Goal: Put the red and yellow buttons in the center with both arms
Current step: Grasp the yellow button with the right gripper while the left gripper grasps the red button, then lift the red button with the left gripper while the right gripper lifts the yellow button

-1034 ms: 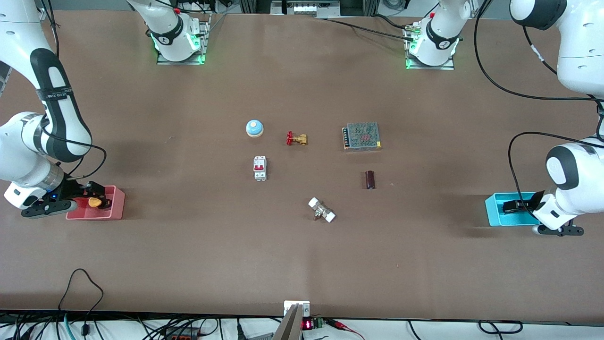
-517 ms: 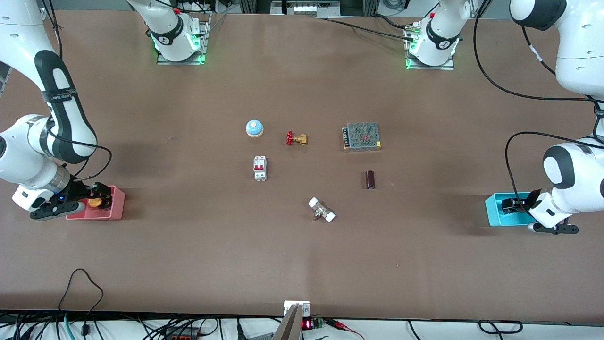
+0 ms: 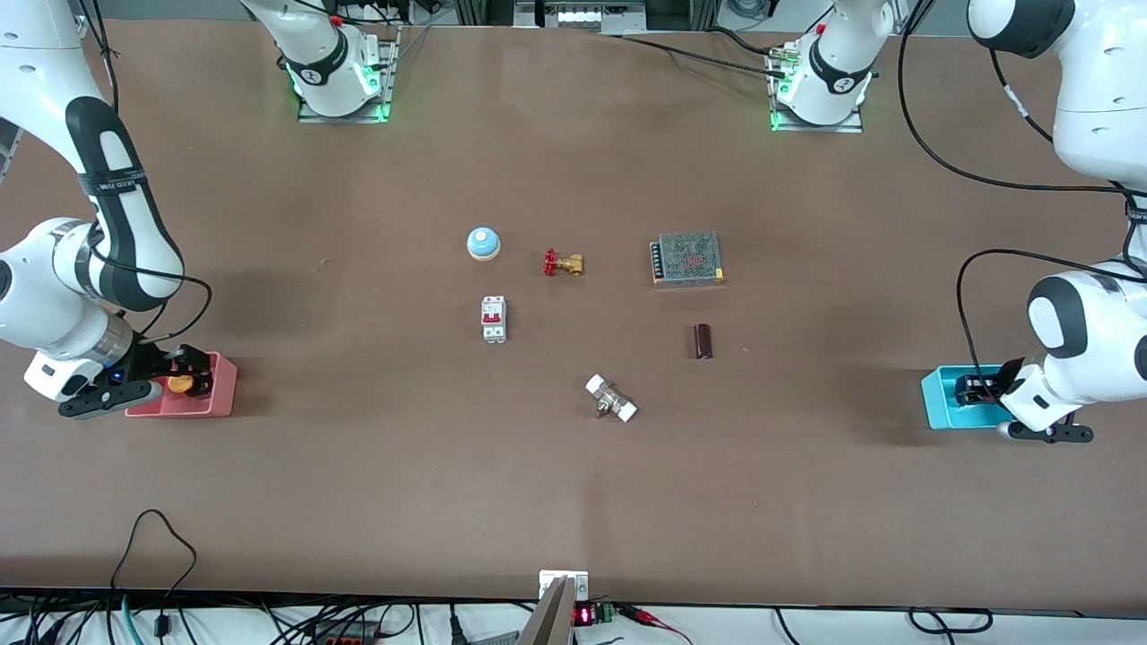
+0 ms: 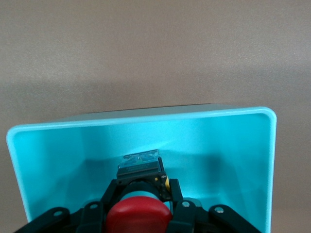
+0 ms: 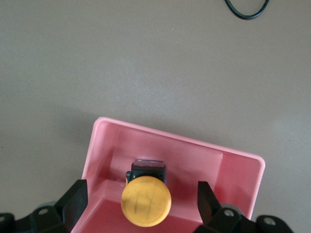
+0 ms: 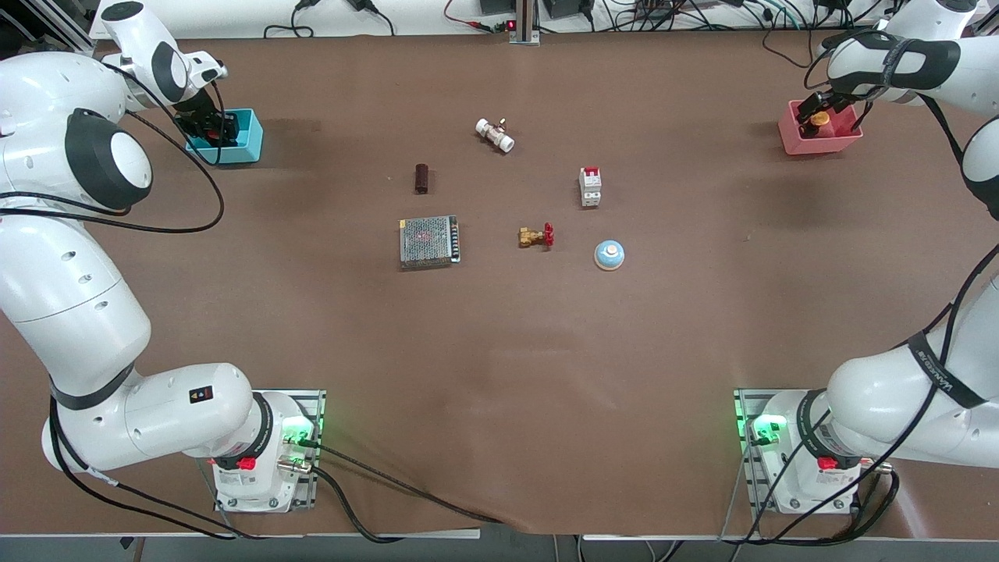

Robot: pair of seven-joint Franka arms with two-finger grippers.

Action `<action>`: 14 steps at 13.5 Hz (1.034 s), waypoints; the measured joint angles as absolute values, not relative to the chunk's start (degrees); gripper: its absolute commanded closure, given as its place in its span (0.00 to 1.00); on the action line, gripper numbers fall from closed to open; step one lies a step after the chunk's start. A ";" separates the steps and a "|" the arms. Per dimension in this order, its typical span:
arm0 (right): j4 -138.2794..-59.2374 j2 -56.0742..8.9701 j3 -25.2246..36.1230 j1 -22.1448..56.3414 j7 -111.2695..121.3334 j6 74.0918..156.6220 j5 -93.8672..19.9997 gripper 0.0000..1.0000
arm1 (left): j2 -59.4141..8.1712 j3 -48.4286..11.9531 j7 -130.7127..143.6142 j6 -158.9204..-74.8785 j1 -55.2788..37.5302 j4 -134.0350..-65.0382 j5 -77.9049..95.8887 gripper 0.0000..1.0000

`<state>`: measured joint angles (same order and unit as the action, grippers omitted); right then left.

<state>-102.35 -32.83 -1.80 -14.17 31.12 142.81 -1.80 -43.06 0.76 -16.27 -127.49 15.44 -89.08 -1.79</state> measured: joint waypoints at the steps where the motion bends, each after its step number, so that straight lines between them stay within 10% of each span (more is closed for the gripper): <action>1: -102.14 -32.83 -1.78 -14.21 31.24 142.81 -1.81 0.00 | -42.90 0.76 -16.28 -127.57 15.43 -88.98 -1.79 0.69; 8: -101.79 -34.00 -1.73 -14.71 31.62 142.84 -1.80 0.05 | -28.44 -0.45 -16.09 -120.78 14.80 -92.34 -1.71 0.72; 14: -101.61 -34.25 -1.73 -14.72 32.27 142.84 -1.80 0.41 | -16.71 -3.12 -5.00 -111.72 5.79 -105.58 2.11 0.72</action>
